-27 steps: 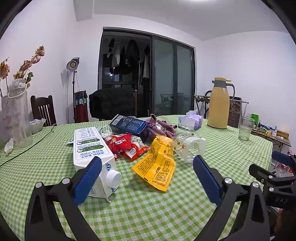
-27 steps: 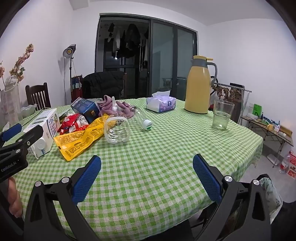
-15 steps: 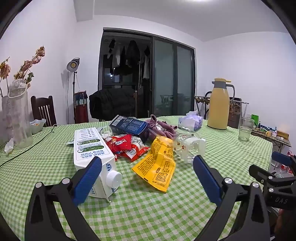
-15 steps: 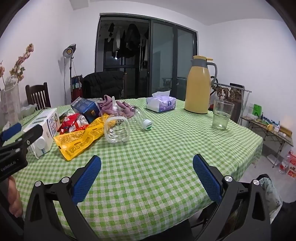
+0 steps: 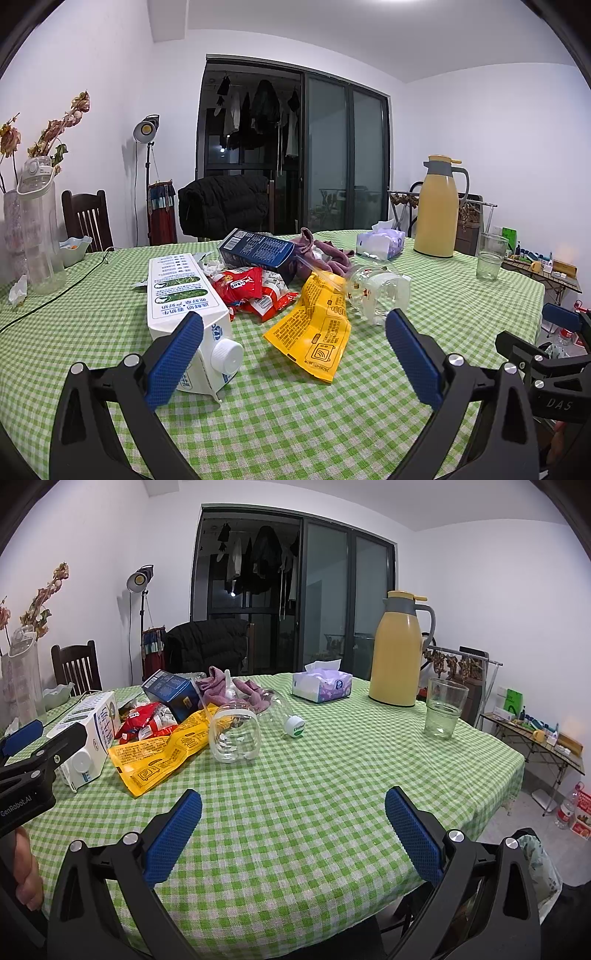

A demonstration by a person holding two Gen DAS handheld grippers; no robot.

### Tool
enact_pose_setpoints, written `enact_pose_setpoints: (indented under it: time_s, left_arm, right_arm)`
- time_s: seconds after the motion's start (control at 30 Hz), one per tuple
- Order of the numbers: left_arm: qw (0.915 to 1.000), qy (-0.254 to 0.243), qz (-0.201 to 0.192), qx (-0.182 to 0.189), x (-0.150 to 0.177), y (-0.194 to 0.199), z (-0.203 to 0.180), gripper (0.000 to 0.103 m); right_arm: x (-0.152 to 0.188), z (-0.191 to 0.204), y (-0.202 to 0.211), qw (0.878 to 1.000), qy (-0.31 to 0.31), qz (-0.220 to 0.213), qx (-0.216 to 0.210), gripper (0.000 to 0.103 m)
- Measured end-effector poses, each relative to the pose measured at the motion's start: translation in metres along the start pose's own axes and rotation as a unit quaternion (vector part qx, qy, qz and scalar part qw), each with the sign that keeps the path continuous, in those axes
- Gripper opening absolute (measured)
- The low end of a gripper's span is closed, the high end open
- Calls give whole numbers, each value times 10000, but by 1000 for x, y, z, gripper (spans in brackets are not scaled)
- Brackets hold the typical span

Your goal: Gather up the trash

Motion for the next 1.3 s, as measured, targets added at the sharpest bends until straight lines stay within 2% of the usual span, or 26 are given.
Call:
enact_pose_setpoints:
  time_s: [1.3]
  left_arm:
    - [10000, -3, -6, 0, -1, 2, -1, 96]
  right_arm:
    - [1, -1, 0, 10000, 3, 22, 22, 95]
Point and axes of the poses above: each gripper's, at about its wrist camera, not at the fingertips, and y roughly against the way its jaws point, z to its left, x to its underside, the point moved 10 cm from there along -y, roughly the way its jaws point, and after that the axes turned 6 degrees about -y, right-handed, at the moved point
